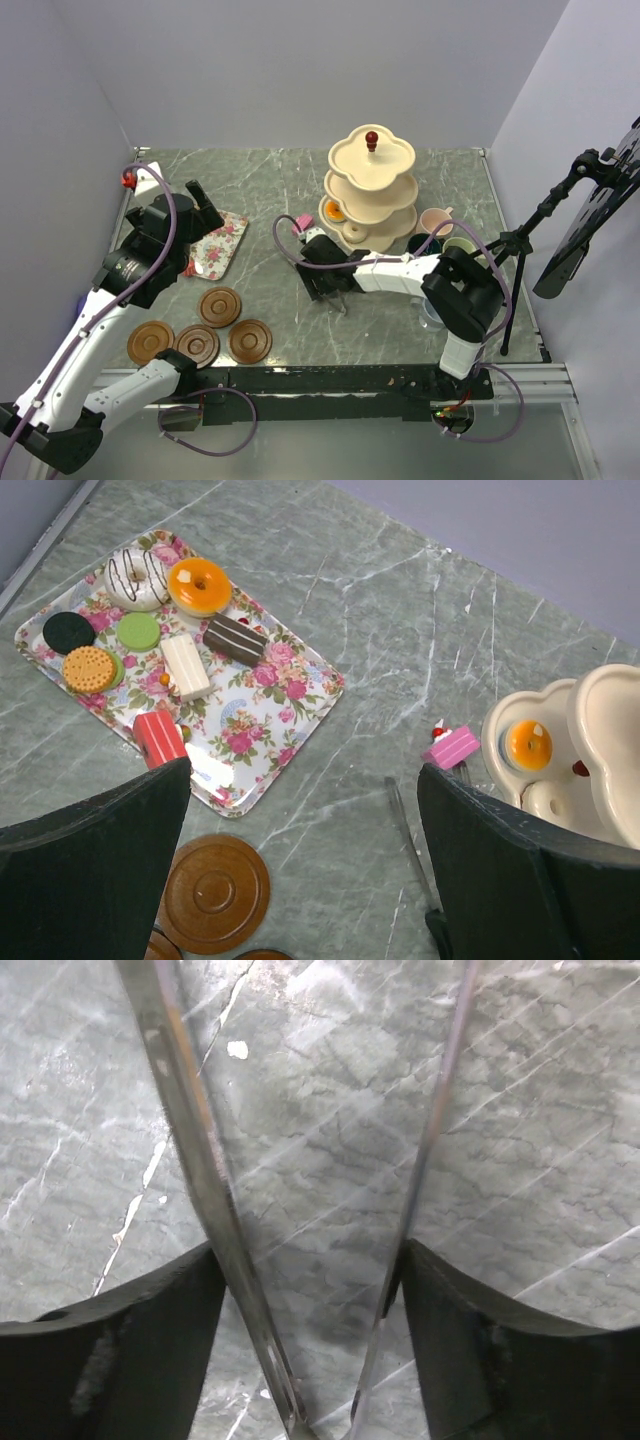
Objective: Serve the afternoon tea
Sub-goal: Pick up the clamp from the center of the board.
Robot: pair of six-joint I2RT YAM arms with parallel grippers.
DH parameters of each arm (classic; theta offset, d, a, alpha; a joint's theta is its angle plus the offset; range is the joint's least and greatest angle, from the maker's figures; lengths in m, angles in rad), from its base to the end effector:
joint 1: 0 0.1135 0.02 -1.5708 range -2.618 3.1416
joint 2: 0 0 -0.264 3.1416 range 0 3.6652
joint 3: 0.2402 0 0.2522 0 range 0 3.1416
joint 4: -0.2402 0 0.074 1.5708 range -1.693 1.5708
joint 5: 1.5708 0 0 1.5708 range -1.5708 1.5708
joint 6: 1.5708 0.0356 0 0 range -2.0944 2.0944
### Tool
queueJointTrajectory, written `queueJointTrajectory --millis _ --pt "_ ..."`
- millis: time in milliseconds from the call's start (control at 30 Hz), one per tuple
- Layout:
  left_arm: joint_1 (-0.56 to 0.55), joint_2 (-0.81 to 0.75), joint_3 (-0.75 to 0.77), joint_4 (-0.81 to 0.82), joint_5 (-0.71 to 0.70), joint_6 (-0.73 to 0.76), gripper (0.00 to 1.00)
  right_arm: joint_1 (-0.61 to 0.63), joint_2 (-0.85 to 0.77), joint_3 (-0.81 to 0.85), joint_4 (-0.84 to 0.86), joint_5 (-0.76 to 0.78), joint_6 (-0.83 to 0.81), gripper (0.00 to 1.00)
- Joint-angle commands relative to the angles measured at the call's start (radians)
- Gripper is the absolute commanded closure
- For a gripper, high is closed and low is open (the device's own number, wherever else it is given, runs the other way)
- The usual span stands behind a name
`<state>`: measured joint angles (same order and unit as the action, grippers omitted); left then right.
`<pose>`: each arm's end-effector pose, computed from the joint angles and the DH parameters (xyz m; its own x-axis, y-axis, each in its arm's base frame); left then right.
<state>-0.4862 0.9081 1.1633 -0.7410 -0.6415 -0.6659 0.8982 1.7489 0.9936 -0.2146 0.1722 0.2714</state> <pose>0.1604 -0.0607 0.3936 -0.2669 -0.4188 -0.8680 -0.3285 0.8862 -0.3266 0.2215 0.2683 0.1591 -0.6855 -0.4367 -0.5826 -0.5465 0.8373 0.0154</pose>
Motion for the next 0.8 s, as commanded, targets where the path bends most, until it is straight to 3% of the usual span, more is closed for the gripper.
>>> queueJointTrajectory --millis 0,133,433,767 --pt "-0.003 -0.005 0.033 0.017 0.019 0.008 0.0 0.013 -0.054 -0.013 -0.077 0.058 0.015 0.32" --pt "-0.002 0.002 0.035 0.019 0.022 0.006 0.0 0.013 -0.109 0.075 -0.253 0.075 0.063 0.4" --pt "-0.003 -0.003 0.021 0.028 0.025 0.008 0.0 0.013 -0.152 0.283 -0.581 0.11 0.117 0.46" --pt "-0.005 -0.008 0.015 0.028 0.02 0.011 0.0 -0.016 -0.123 0.335 -0.626 0.128 0.118 0.47"
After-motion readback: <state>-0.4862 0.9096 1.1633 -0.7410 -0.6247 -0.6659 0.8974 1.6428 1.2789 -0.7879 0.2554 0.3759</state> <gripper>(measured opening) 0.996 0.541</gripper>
